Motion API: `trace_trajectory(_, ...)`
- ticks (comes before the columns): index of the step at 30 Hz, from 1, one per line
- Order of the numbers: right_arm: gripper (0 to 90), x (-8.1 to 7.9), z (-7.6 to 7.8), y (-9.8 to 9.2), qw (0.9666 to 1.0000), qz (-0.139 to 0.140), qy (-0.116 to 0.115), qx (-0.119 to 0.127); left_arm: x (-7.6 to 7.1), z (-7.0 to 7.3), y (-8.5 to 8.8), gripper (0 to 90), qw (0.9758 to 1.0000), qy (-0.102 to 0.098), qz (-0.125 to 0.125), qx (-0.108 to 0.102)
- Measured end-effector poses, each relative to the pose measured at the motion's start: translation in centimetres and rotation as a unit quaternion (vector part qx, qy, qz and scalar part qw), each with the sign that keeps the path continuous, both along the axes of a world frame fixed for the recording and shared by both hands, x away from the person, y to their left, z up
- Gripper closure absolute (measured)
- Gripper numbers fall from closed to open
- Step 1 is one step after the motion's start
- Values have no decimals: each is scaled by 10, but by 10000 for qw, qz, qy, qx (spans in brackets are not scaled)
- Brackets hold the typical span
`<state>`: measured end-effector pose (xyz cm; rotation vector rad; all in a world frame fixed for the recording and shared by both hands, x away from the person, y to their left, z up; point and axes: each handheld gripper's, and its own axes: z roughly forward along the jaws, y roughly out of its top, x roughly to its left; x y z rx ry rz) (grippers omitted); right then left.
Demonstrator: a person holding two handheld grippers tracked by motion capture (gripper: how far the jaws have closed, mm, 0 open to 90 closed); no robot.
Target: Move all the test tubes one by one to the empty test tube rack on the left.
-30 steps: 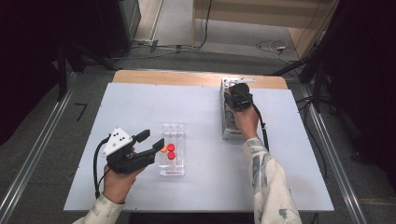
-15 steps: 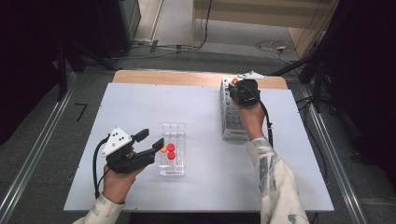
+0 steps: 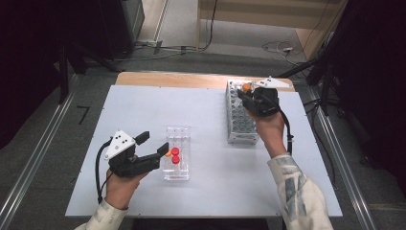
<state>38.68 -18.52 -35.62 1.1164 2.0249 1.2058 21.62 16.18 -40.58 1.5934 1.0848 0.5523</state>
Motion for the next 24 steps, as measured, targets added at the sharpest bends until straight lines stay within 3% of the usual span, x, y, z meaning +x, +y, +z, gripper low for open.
trace_trajectory(9,713,-49,0,-9,9979,640,92,8,-2,3,-11,222,9999,-1,-96,81)
trace_trajectory(17,712,-83,0,-7,9944,1043,133,-95,-6,8,-22,222,9995,-56,-294,115)
trace_trajectory(24,713,-111,-16,1,9904,1354,205,-201,-9,13,-33,219,9984,-56,-531,159)
